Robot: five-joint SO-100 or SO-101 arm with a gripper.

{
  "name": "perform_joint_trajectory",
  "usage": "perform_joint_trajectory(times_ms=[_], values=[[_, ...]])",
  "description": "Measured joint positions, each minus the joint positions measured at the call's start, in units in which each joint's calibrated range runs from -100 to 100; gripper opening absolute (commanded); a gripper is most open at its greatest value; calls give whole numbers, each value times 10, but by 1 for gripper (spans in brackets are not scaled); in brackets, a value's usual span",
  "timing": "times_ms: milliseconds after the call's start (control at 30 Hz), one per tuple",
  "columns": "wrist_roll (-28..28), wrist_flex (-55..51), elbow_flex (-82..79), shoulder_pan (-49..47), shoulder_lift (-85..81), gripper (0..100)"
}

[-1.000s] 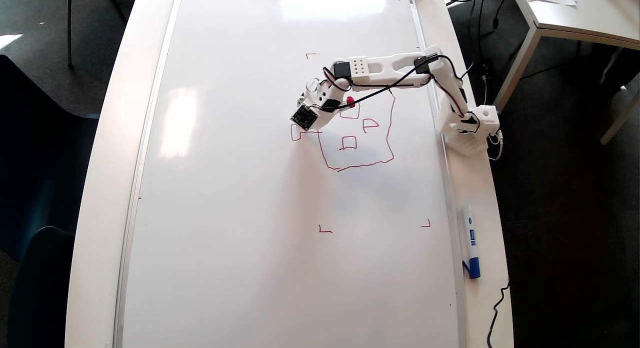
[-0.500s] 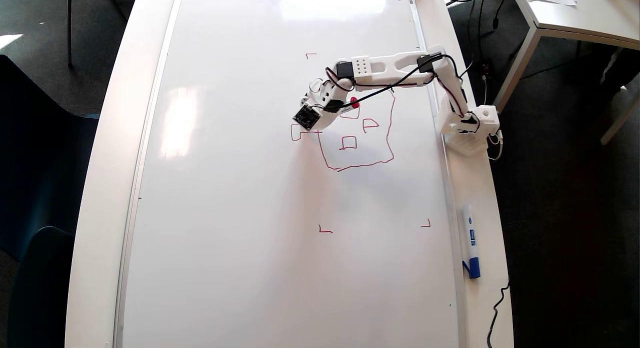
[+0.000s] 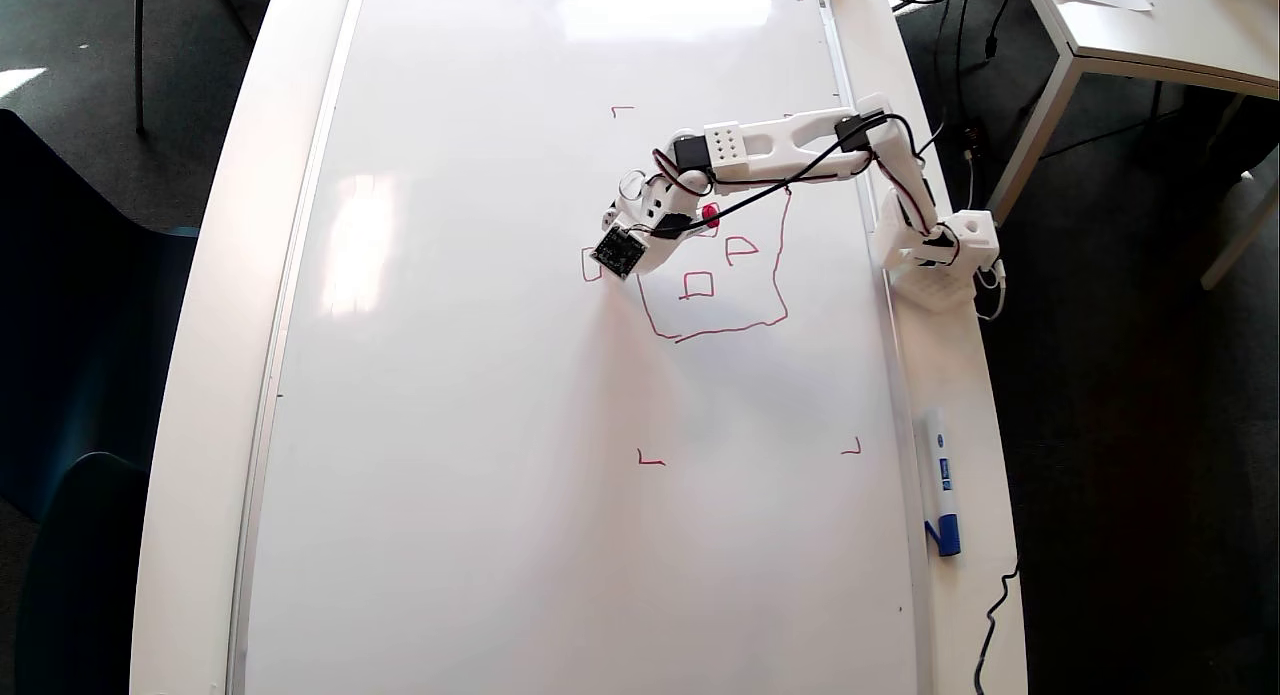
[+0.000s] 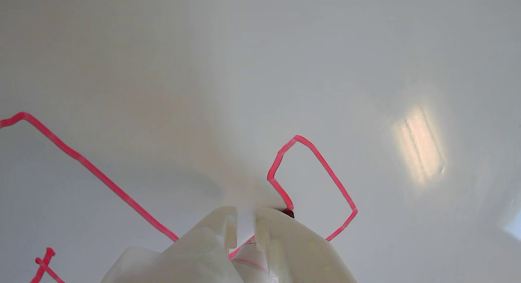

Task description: Draw on a whiteboard a robot head using a pen attached to the gripper

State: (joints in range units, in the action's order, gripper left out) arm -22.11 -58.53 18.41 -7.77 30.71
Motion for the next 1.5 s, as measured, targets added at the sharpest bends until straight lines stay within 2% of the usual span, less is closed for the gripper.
perform_joint_trajectory(times_ms=[333,500,900,1167,1367,1400,1500], values=[[3,-9,-1,1,-74,1],[34,-11,-2,20,-130,1],[75,-68,-199,20,-329,1],[136,47,-441,26,-525,1],[208,216,-670,24,-719,1],[226,271,-735,26,-768,1],[250,343,-814,32,-828,1]])
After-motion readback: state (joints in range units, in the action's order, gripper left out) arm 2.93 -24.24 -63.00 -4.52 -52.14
